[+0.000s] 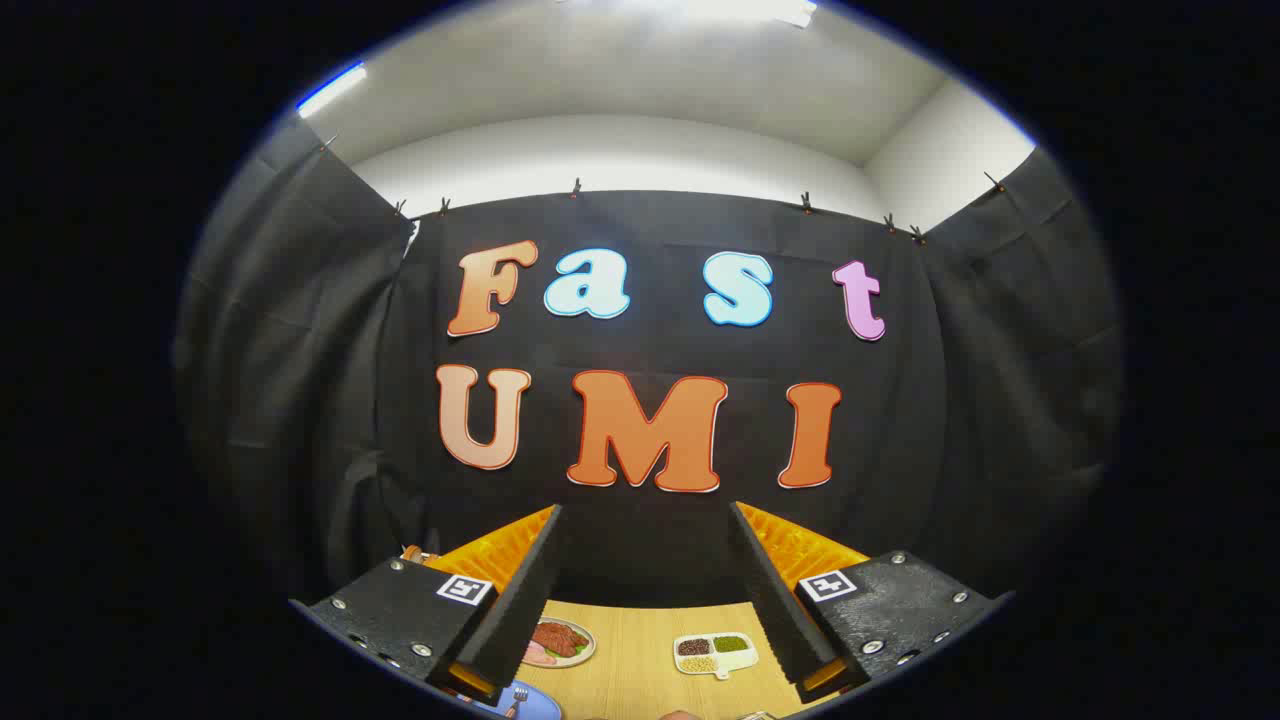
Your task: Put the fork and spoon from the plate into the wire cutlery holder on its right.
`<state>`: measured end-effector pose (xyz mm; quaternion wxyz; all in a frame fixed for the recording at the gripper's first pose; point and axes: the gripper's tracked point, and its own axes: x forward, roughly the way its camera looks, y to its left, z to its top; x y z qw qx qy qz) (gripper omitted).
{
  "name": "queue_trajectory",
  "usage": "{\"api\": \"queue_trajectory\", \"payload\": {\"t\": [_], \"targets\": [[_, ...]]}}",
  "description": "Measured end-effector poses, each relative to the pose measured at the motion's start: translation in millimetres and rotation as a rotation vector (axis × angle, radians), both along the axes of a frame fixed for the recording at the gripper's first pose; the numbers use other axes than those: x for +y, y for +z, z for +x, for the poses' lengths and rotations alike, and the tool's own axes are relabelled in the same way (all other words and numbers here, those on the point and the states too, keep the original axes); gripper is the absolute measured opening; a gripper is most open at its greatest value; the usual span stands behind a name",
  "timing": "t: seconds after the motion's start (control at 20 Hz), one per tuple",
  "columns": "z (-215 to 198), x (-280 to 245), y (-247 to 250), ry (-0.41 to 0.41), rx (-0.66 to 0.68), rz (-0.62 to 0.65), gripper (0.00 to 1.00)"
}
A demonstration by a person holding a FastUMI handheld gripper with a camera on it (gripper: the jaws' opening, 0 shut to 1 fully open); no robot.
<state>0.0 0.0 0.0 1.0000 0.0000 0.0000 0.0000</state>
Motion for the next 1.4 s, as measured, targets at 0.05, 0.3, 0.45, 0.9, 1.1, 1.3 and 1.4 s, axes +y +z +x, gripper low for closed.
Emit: {"api": "queue_trajectory", "payload": {"t": [0.05,0.3,0.45,0.9,1.1,1.3,1.4], "targets": [[1,7,2,0.002,-0.001,-0.005,0.96],[2,32,8,0.033,-0.007,-0.011,0.96],[3,44,7,0.071,0.005,-0.002,0.96],[4,83,-43,0.178,0.141,0.005,0.96],[-6,114,-111,0.262,0.356,0.028,0.96],[-15,138,-174,0.316,0.587,0.071,0.96],[-21,149,-209,0.329,0.699,0.084,0.96]]}}
